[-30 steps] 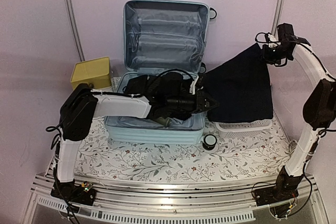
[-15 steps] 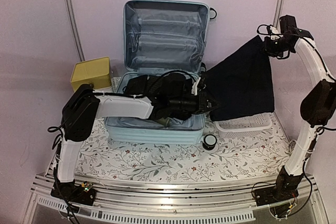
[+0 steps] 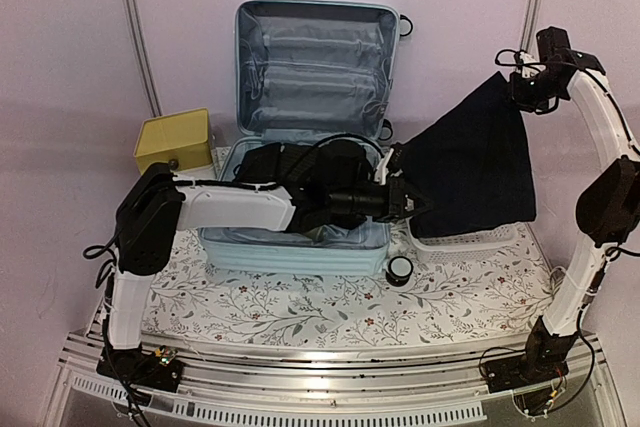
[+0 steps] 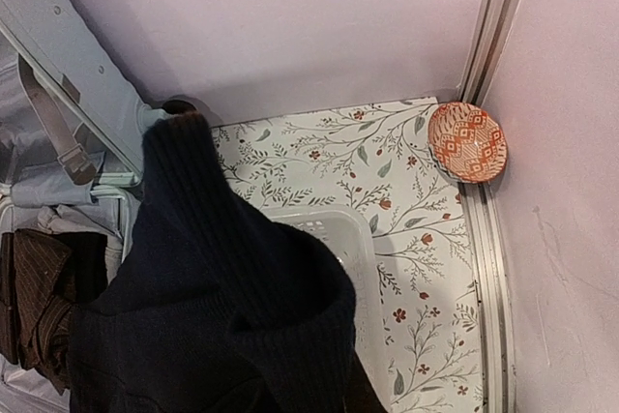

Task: Open, take out, and arrange the luggage
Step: Place the clothes in the bin.

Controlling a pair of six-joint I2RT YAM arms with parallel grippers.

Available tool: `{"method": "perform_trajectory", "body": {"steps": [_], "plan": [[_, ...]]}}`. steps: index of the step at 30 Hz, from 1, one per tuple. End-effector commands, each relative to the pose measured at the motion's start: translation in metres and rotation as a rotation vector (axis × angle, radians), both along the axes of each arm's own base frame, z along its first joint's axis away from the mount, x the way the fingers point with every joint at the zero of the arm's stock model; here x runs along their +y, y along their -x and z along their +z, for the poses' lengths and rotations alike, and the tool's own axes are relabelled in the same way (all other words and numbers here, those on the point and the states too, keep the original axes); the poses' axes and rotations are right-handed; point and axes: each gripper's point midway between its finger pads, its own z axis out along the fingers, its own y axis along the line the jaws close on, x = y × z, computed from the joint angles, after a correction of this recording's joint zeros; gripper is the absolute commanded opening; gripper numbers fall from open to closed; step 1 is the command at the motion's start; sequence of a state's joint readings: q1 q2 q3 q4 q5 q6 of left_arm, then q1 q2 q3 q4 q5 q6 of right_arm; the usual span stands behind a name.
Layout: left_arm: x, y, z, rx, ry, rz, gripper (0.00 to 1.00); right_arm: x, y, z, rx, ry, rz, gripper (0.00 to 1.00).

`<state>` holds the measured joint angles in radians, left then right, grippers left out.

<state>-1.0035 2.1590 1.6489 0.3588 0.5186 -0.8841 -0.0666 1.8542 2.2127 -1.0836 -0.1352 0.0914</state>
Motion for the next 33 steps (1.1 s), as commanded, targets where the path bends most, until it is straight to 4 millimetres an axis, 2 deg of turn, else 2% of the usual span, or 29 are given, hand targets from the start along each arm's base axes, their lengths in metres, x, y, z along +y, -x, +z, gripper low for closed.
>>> {"method": "perform_trajectory", "body": {"steps": [1,4,9,13,14,15,16,17,19,22,24,26,28,31,33], "plan": [[-0.001,0.014,0.032,-0.03,0.056,-0.041,0.0,-0.014,-0.009,0.016,-0.095,0.027,-0.044,0.05],[-0.001,0.006,0.014,0.006,0.045,-0.039,0.0,-0.02,-0.016,-0.008,-0.061,0.036,-0.067,0.05],[0.002,-0.02,-0.024,0.003,-0.013,0.016,0.0,-0.026,-0.047,-0.05,-0.036,-0.004,-0.056,0.06],[0.001,-0.042,-0.069,0.076,-0.062,0.009,0.0,-0.03,-0.078,-0.097,0.004,-0.023,-0.062,0.14],[0.002,-0.046,-0.079,0.082,-0.085,0.021,0.0,-0.027,-0.084,-0.107,0.013,-0.039,-0.046,0.22],[0.004,-0.05,-0.087,0.073,-0.115,0.042,0.08,-0.024,-0.088,-0.113,0.022,-0.053,-0.032,0.3],[0.006,-0.054,-0.091,0.054,-0.145,0.074,0.3,-0.022,-0.089,-0.118,0.033,-0.064,-0.023,0.4],[0.011,-0.058,-0.087,0.026,-0.171,0.11,0.4,-0.021,-0.088,-0.12,0.04,-0.068,-0.021,0.49],[0.018,-0.063,-0.074,-0.033,-0.2,0.151,0.54,-0.021,-0.083,-0.113,0.025,-0.061,-0.028,0.58],[0.029,-0.067,-0.051,-0.1,-0.23,0.201,0.67,-0.022,-0.068,-0.092,-0.002,-0.04,-0.049,0.7],[0.036,-0.067,-0.035,-0.139,-0.239,0.217,0.71,-0.017,-0.054,-0.072,-0.034,-0.023,-0.054,0.72],[0.042,-0.065,-0.018,-0.171,-0.247,0.23,0.72,0.002,-0.037,-0.059,-0.058,-0.021,-0.023,0.7],[0.052,-0.063,-0.003,-0.207,-0.258,0.246,0.73,0.03,-0.018,-0.049,-0.088,-0.049,0.039,0.65],[0.073,-0.057,0.02,-0.261,-0.276,0.279,0.72,0.07,0.008,-0.056,-0.099,-0.122,0.12,0.53],[0.098,-0.054,0.042,-0.31,-0.296,0.33,0.72,0.097,0.024,-0.064,-0.131,-0.17,0.172,0.4]]}}
